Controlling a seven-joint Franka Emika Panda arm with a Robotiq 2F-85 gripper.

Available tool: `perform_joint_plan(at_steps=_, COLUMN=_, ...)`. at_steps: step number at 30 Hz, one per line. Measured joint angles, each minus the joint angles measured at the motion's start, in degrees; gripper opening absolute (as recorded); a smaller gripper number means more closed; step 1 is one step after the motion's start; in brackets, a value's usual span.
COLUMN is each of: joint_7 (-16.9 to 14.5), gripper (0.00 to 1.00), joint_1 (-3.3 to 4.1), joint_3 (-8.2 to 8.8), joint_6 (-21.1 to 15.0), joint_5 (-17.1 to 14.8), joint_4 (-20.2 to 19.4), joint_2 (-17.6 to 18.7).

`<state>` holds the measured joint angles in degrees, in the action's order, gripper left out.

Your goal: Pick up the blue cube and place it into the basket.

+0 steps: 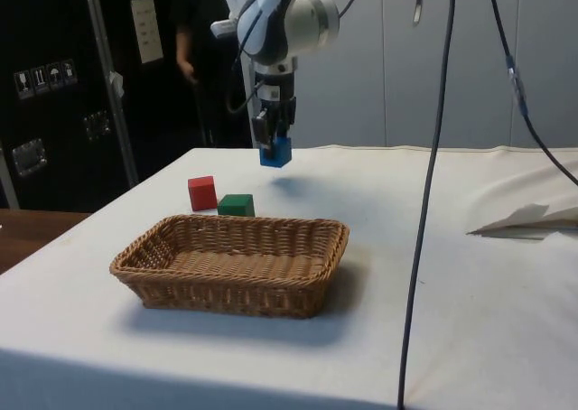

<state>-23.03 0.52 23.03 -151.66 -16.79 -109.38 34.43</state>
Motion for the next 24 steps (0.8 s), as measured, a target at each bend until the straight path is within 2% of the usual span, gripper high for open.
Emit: perform_joint_plan(at_steps=24, joint_7=2.1, gripper=0.04, joint_1=1.95, joint_3=-0.06, joint_6=0.8, joint_5=0.4, joint_4=-3.9, joint_2=-6.6)
